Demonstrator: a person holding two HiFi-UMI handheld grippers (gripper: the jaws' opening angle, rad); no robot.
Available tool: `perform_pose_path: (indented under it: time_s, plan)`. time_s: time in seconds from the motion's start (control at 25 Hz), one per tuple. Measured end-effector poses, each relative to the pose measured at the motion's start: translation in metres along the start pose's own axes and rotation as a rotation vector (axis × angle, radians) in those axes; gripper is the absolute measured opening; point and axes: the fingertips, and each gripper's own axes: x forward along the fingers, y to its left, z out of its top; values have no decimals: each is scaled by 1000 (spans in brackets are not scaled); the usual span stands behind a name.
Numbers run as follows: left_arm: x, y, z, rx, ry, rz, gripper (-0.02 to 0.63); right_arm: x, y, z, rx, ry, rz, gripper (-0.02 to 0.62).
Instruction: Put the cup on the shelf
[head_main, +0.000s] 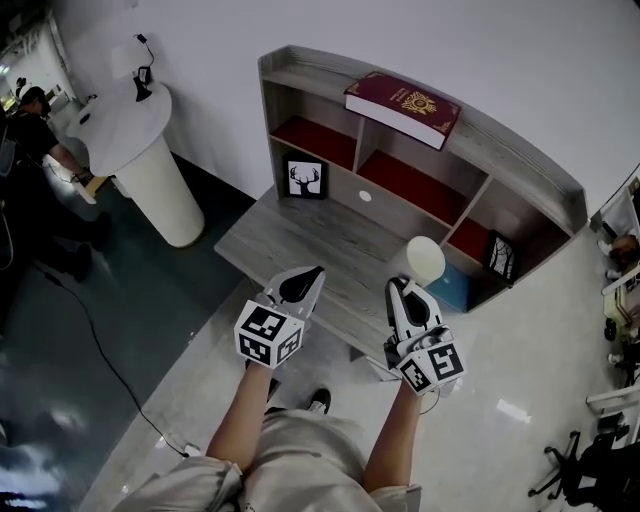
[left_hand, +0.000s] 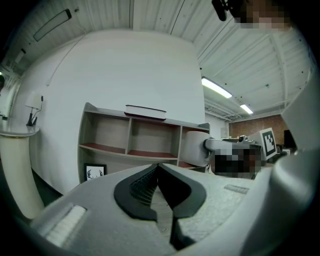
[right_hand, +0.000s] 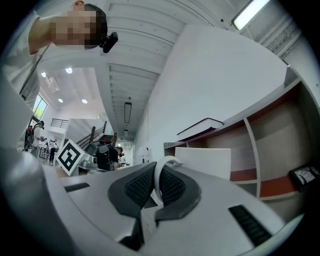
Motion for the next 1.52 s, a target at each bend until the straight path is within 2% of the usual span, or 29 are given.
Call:
perform_pose_path:
  time_s: [0.12,0.28,0.64,1.0,1.16,1.4,1.52]
  plan:
    - [8,15,-4,3,14,18,11,16,-13,-2,24,-19,-9,17]
    - [16,35,-6,-23,25,38,11,30,-19,-12,22,9,3,17]
    - [70,81,15,-42,-9,2,11,85,-61,-17,21,16,-21,17]
    - [147,120,49,-25,-12,-116,10,144,-105,-10,-27,29,-81,17]
    - [180,123,56,-9,-8,-187,10,160,-128,-10,-47,34,-121,17]
    - [213,117,60,109,37,-306,10,180,-157,-23,-27,52,-189,17]
    - [228,117,63,113,31,-357,10,186,-174,-33,-15,77,-227,17]
